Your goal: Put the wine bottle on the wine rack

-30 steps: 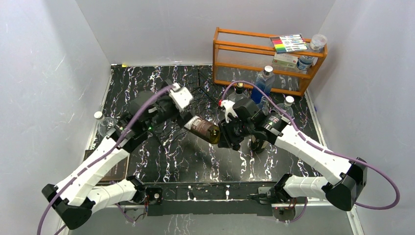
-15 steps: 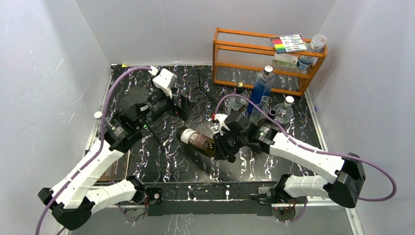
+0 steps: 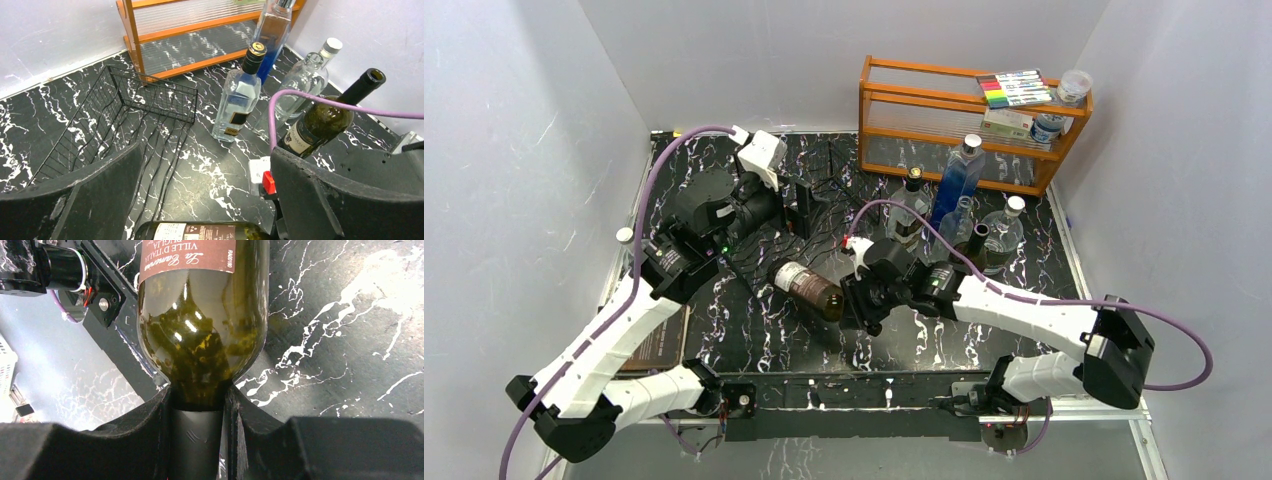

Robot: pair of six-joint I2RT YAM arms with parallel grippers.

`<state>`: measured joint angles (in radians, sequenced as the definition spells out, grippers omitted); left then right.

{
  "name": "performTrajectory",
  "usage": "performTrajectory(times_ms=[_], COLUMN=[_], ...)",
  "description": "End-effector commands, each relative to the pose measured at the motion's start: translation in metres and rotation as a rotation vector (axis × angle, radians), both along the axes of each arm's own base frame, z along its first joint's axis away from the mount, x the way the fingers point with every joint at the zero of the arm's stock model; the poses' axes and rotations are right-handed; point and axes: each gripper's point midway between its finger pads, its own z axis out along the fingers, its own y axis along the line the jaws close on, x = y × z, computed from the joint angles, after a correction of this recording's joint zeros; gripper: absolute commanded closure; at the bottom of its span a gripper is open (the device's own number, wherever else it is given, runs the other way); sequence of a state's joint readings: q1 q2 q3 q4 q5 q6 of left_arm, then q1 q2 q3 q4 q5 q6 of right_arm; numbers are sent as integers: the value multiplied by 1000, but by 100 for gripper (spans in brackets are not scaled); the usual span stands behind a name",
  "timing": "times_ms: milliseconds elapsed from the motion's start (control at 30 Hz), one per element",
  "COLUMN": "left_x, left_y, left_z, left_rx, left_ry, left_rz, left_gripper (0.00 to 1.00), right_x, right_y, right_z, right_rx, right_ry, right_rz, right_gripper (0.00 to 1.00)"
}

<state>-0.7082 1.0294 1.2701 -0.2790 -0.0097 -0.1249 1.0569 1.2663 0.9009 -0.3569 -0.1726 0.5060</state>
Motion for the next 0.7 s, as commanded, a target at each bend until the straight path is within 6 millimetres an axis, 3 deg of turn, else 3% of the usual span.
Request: performTrajectory(times_ms=[0,267,667], left_x=[-1,-5,-11], left_y=[9,14,17], left_z=[20,21,20], left_rx=[-26,-35,-32], left_ry=[-21,-25,-12], left_rz=[34,42,38], left_gripper=[2,2,2], right_x=[12,11,23], right_y=[42,57,104], right_z=[52,44,37], right_rx=[218,231,329], right_ry=[-109,-134,-238], right_rz=[12,5,-108], right_gripper=[100,100,100])
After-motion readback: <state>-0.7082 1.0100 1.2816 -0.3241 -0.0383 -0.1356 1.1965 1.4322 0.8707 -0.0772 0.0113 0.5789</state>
